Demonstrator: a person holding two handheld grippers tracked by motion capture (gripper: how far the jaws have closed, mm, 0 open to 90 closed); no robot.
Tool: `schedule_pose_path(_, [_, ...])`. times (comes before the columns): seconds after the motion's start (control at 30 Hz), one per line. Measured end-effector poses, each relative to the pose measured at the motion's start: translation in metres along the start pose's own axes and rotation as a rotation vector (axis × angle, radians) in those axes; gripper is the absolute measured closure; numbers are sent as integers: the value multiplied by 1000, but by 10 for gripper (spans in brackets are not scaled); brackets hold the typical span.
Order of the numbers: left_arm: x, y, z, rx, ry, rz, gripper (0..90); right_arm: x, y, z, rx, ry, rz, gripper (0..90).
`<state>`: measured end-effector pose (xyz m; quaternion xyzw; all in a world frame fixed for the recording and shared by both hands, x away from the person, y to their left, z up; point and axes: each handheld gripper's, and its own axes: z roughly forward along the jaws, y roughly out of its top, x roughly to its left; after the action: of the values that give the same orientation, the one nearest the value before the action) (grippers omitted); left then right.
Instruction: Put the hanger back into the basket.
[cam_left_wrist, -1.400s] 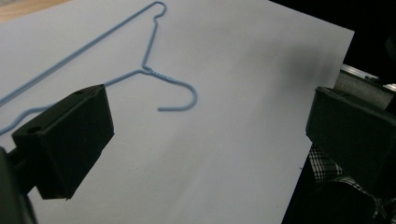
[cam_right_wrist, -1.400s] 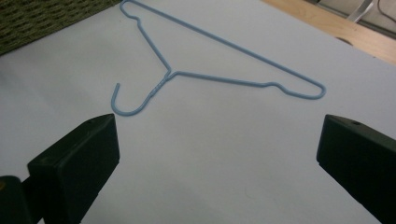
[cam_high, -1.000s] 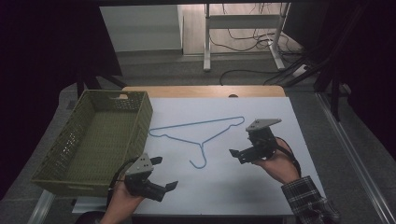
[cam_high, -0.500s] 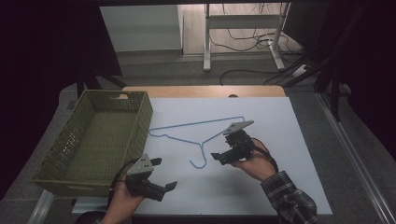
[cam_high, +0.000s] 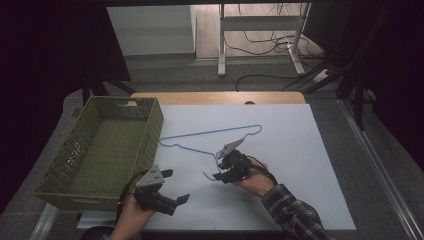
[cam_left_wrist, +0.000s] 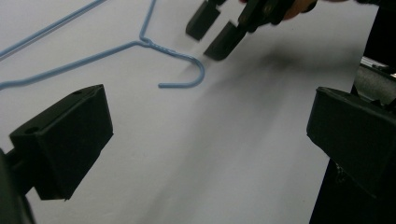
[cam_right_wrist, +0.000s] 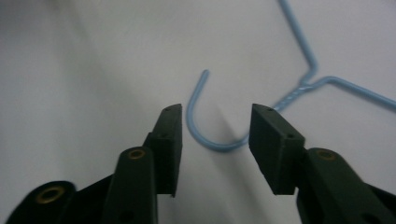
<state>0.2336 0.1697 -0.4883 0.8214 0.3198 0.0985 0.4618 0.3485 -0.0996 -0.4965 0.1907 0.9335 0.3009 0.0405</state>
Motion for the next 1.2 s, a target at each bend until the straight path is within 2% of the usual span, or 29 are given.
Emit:
schedule_pose_path(0.13, [0, -1, 2, 6, -2, -3, 5, 3, 1, 11, 19, 23, -43, 721])
schedule_pose_path(0.33, [1, -2, 4, 19, -6, -12, 4, 3, 4, 21, 48, 57, -82, 786])
schedule_pose_path(0.57, [3, -2, 5, 19, -12, -24, 3, 3, 4, 27, 64, 70, -133, 847])
schedule_pose_path(0.87, [5, -1, 7, 25, 4, -53, 3, 1, 11, 22, 57, 94, -190, 867])
schedule_pose_path(1.2, [11, 3, 18, 62, 39, -97, 10, -2, 24, 3, 40, 118, -191, 869])
